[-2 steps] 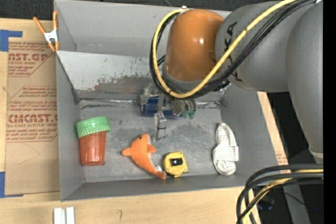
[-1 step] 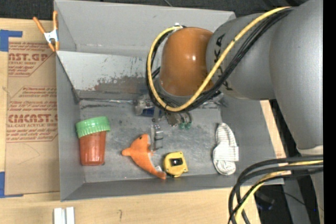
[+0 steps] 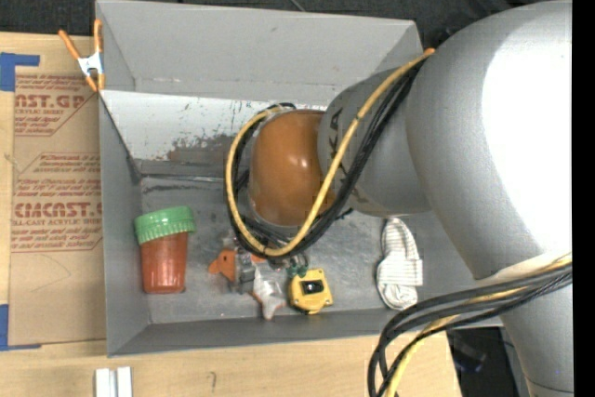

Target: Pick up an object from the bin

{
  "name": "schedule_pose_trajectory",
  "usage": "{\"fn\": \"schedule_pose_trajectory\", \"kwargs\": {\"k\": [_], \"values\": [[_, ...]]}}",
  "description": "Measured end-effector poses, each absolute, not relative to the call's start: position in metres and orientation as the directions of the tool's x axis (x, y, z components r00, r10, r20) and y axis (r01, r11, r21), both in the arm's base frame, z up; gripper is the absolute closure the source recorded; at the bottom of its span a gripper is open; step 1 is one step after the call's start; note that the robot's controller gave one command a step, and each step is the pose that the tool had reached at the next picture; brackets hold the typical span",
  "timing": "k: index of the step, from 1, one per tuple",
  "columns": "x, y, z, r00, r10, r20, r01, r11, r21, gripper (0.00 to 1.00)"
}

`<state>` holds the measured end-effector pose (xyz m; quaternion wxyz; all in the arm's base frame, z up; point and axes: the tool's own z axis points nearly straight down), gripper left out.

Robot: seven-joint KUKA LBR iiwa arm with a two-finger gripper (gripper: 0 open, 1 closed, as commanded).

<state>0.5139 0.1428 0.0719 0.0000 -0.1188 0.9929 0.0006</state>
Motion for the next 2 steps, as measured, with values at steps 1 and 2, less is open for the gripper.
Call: {"fn": "schedule_pose_trajectory", "kwargs": {"k": [1,2], "values": [[0.514,0.143,0.072,-0.972,-0.236,0.0,-0.236,0.972,0.001,1.0],[0.529,0.098,0.274,-0.985,-0.175,-0.011,-0.175,0.985,-0.001,1.0]]}}
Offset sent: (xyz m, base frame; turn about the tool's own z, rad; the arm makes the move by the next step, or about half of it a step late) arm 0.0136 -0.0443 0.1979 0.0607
